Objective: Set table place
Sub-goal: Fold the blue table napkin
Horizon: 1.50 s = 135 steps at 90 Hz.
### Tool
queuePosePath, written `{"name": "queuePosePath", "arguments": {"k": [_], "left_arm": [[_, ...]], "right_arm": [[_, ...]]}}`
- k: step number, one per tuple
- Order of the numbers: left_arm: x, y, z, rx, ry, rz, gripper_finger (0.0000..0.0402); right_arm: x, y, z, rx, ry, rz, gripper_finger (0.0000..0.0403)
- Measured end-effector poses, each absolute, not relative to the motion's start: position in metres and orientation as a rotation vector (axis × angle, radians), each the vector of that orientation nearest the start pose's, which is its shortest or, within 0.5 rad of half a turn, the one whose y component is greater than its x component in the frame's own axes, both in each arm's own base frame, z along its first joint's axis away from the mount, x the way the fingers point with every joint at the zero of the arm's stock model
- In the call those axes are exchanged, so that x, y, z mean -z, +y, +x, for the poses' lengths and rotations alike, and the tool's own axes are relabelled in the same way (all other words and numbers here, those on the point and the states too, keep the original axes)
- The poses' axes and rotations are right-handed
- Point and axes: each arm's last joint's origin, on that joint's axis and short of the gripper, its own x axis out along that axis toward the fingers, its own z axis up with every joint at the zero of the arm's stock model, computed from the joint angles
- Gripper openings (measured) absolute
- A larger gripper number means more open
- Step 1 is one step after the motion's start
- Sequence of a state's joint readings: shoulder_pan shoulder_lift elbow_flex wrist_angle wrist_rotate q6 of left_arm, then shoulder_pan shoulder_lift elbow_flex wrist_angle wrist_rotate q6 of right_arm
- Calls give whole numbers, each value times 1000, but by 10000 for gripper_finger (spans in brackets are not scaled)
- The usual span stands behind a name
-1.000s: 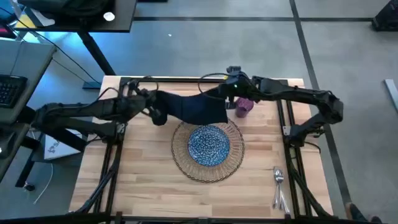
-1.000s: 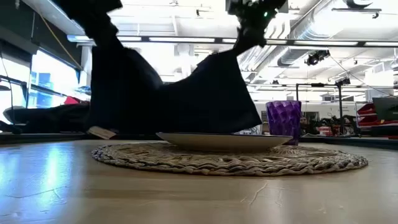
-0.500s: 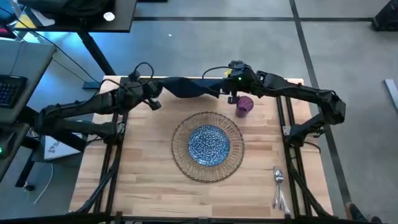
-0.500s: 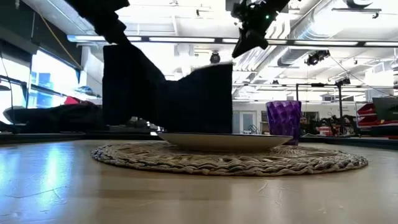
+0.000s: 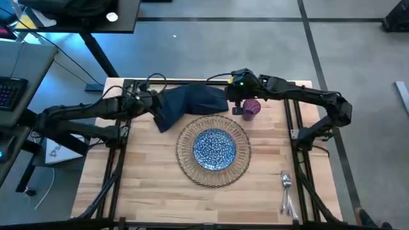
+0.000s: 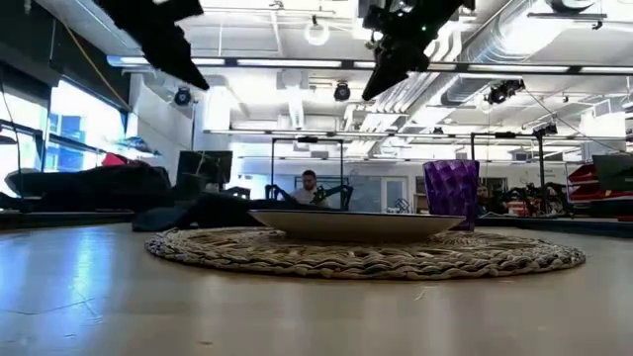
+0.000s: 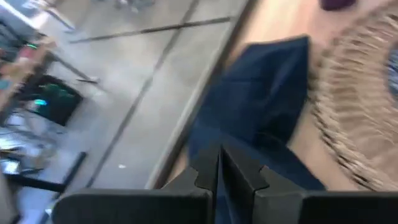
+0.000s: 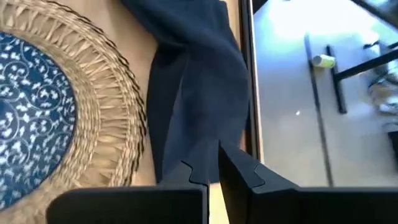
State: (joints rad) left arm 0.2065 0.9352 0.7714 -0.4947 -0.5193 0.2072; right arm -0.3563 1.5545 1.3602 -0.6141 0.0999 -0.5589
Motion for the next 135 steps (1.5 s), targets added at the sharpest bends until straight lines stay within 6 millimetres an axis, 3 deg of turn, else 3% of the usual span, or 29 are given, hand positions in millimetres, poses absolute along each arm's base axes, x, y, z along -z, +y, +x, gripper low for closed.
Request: {"name": "queuePosePath", "arguments": {"k": [17,31,43,60,75,98,108,123,135], "left_arm": [[-222,58,194,-545,765,151,0],[-207,59,197,-522,812,115,4],[-202,57,198,-483,798,47,34],[-177,52,193,-479,795,-81,104],[-157,44,187,-462,759,-133,144],[-137,35,181,-462,757,-104,154],[-132,33,182,-461,749,-95,154],[-125,33,185,-493,772,-73,154],[-119,34,186,-514,797,-64,154]], "right_arm": [[-259,-139,344,192,977,-360,0],[-228,-144,355,178,1044,-276,10],[-210,-146,363,155,1050,-199,60],[-185,-152,373,173,1067,-158,151],[-160,-155,378,182,1116,-158,179],[-140,-160,382,242,1160,-191,144],[-137,-160,383,241,1164,-192,107],[-136,-157,384,221,1175,-229,17],[-142,-150,386,231,1186,-312,4]]}}
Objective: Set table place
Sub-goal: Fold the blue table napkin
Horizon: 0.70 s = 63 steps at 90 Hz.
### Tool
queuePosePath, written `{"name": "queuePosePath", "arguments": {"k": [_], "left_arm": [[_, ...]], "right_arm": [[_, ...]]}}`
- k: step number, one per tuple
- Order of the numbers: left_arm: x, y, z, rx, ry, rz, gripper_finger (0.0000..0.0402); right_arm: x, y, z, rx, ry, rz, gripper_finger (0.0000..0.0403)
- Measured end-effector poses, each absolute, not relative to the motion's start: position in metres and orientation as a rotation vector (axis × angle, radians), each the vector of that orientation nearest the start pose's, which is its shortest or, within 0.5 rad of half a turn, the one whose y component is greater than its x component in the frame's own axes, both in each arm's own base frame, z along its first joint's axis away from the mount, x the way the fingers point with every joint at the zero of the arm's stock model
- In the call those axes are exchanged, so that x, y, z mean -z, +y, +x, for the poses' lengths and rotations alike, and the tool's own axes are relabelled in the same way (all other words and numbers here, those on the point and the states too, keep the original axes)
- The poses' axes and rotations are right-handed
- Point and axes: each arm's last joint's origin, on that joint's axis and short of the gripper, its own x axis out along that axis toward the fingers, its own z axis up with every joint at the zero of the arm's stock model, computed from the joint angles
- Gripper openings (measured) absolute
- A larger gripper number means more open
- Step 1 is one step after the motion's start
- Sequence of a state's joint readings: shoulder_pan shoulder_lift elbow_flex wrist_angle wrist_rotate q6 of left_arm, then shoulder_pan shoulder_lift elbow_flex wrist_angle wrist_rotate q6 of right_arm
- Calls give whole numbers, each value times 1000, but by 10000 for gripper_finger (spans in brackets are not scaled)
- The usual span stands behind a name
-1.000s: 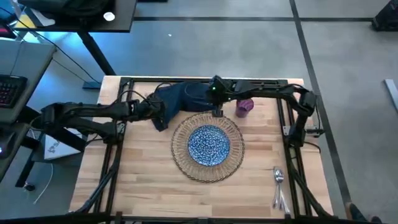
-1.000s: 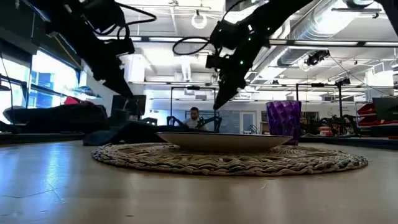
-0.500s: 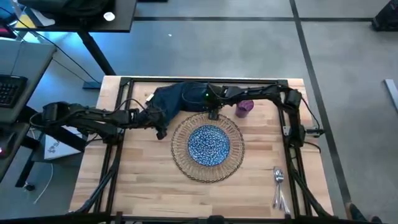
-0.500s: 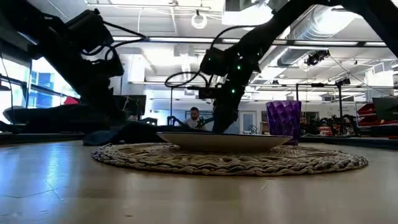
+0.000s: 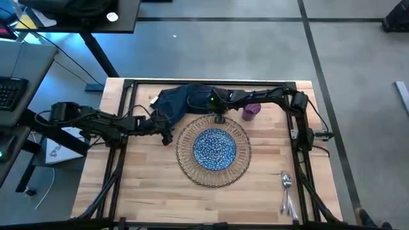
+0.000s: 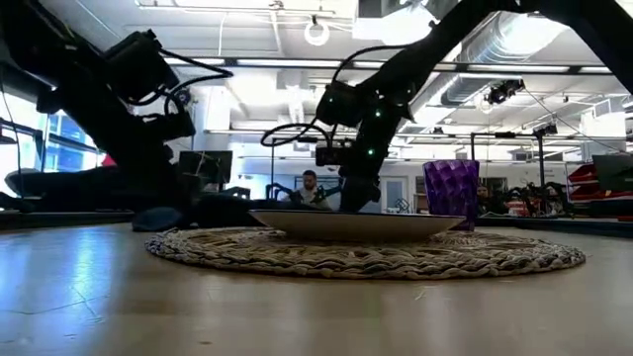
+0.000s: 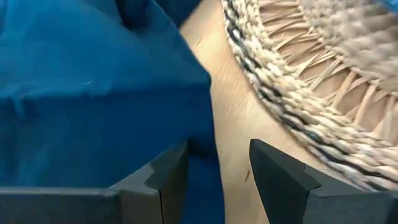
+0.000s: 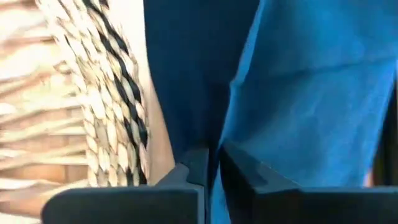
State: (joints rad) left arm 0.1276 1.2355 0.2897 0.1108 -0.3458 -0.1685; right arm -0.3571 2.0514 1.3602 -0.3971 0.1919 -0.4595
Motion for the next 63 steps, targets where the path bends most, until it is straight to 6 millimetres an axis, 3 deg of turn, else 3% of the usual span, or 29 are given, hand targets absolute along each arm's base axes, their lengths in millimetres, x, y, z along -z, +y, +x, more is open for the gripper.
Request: {"name": "queuePosePath", "arguments": {"k": [33,63], "left_arm": [[-116,37,186,-616,800,-23,154],[-108,37,191,-607,810,-2,154]], "right_arm": [[-163,-116,391,215,1213,-553,0],[-173,-108,391,244,1178,-508,10]]}}
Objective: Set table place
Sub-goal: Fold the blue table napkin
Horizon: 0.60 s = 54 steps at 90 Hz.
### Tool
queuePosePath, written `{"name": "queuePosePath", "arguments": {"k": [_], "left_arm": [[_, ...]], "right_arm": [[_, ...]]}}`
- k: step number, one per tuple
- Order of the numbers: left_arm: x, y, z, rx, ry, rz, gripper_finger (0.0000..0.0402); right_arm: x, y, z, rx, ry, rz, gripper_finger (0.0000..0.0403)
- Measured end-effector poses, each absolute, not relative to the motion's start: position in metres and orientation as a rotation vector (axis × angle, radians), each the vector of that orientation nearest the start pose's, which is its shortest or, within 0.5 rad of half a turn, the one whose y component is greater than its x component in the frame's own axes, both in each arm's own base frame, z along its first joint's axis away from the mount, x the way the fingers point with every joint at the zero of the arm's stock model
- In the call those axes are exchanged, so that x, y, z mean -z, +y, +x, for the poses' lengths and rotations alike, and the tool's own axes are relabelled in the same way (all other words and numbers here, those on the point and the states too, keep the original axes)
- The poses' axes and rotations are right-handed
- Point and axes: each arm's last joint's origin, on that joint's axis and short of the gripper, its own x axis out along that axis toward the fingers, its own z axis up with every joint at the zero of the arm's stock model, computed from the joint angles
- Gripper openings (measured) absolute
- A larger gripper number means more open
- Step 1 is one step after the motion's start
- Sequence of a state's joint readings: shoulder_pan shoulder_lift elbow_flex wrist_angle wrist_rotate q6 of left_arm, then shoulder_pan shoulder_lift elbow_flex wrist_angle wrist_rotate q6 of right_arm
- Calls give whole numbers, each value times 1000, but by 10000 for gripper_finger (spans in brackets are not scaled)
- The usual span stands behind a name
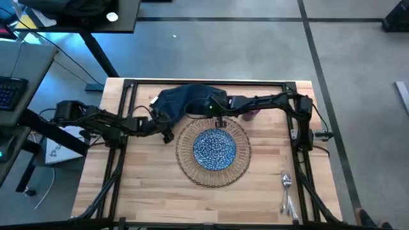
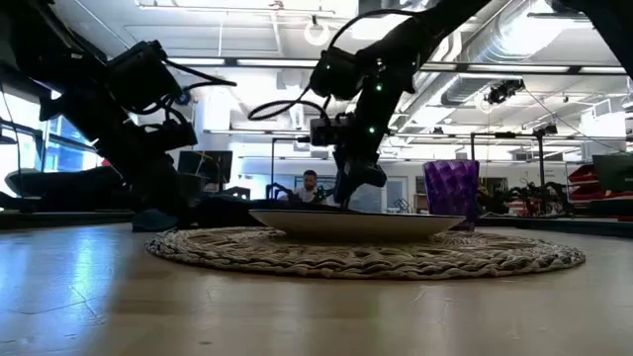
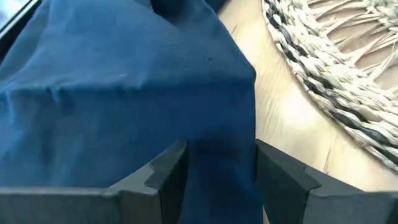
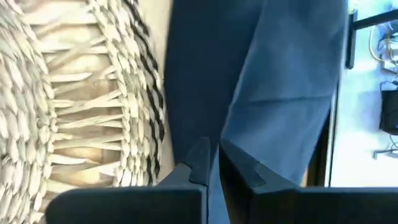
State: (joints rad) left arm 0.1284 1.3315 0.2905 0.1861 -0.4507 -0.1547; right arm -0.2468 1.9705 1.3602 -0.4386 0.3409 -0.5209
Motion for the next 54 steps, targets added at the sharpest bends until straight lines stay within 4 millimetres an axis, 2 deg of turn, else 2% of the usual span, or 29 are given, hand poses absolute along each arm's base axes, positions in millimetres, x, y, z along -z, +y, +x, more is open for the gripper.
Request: {"name": "queuePosePath", "arguments": {"k": [12,28,39,48,54], "left_arm": [[-100,40,198,-649,784,5,154],[-89,42,204,-712,758,-14,143],[-88,42,205,-740,758,-37,94],[-90,42,203,-740,765,-26,26],[-93,42,201,-743,777,-22,9]], "right_arm": [[-185,-105,390,275,1129,-470,48],[-191,-105,386,321,1132,-435,108],[-196,-106,383,351,1134,-448,131],[-197,-105,382,318,1142,-439,139],[-195,-105,378,302,1197,-465,142]]}}
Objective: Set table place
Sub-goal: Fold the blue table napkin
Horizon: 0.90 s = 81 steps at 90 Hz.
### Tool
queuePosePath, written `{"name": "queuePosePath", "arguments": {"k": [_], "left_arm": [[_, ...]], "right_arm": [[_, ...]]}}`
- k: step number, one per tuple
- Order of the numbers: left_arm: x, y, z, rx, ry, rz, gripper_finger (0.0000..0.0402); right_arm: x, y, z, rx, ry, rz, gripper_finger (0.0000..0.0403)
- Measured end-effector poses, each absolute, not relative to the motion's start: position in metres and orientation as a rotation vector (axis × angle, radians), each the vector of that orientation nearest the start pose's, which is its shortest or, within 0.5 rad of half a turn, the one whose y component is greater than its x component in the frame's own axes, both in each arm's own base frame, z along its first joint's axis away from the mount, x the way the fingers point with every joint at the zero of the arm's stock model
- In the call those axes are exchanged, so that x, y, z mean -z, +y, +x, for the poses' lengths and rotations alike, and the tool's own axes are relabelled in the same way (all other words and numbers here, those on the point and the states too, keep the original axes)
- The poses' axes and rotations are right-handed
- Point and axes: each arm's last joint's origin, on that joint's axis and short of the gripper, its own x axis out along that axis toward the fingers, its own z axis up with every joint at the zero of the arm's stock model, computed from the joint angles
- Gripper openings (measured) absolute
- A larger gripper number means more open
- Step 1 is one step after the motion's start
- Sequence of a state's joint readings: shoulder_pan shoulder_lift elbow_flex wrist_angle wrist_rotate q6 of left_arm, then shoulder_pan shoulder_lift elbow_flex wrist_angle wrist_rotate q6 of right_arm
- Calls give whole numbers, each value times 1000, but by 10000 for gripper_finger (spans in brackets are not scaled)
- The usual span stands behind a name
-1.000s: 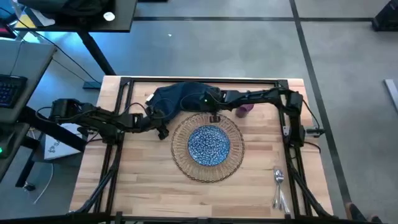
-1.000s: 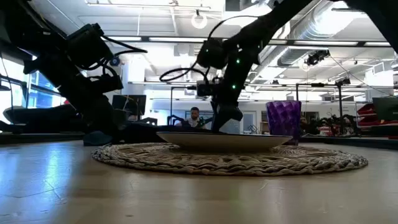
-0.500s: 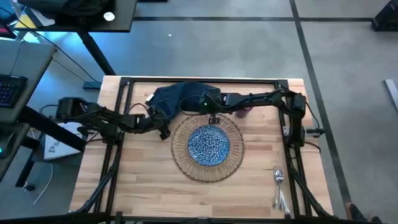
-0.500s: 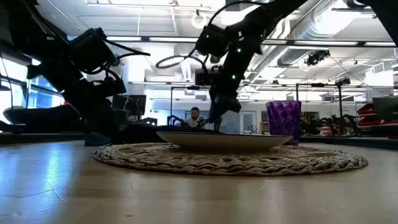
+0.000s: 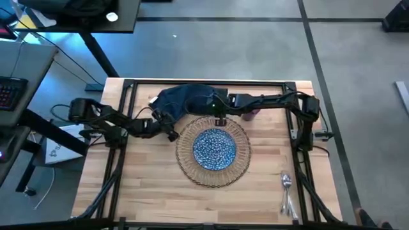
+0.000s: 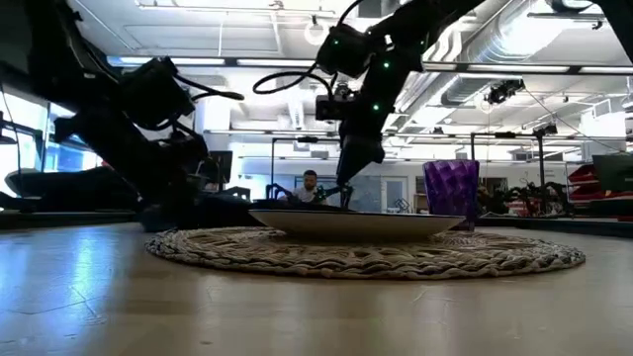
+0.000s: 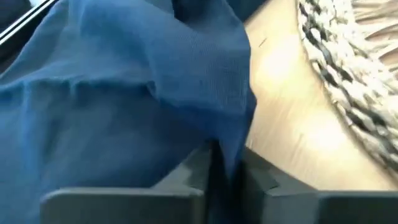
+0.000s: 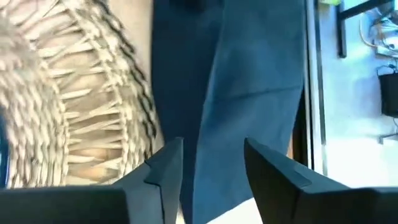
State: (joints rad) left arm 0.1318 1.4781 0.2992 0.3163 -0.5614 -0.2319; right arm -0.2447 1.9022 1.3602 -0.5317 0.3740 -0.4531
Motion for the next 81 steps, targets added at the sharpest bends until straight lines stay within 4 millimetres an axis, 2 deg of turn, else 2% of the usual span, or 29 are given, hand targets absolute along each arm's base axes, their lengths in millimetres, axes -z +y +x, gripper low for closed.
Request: {"name": "queuePosePath", "arguments": {"k": [12,33,43,59,70,81], "left_arm": [[-103,41,193,-757,799,-11,2],[-125,39,175,-766,804,5,0],[-137,38,167,-765,784,1,0],[-156,37,156,-746,734,26,0],[-178,37,156,-729,708,62,0],[-203,37,158,-699,691,109,0]], "right_arm": [[-192,-117,366,307,1313,-500,142],[-182,-140,358,259,1345,-411,142],[-181,-142,357,203,1327,-359,142],[-181,-142,356,213,1346,-363,142],[-178,-141,355,197,1359,-354,142],[-166,-139,349,187,1388,-340,142]]}}
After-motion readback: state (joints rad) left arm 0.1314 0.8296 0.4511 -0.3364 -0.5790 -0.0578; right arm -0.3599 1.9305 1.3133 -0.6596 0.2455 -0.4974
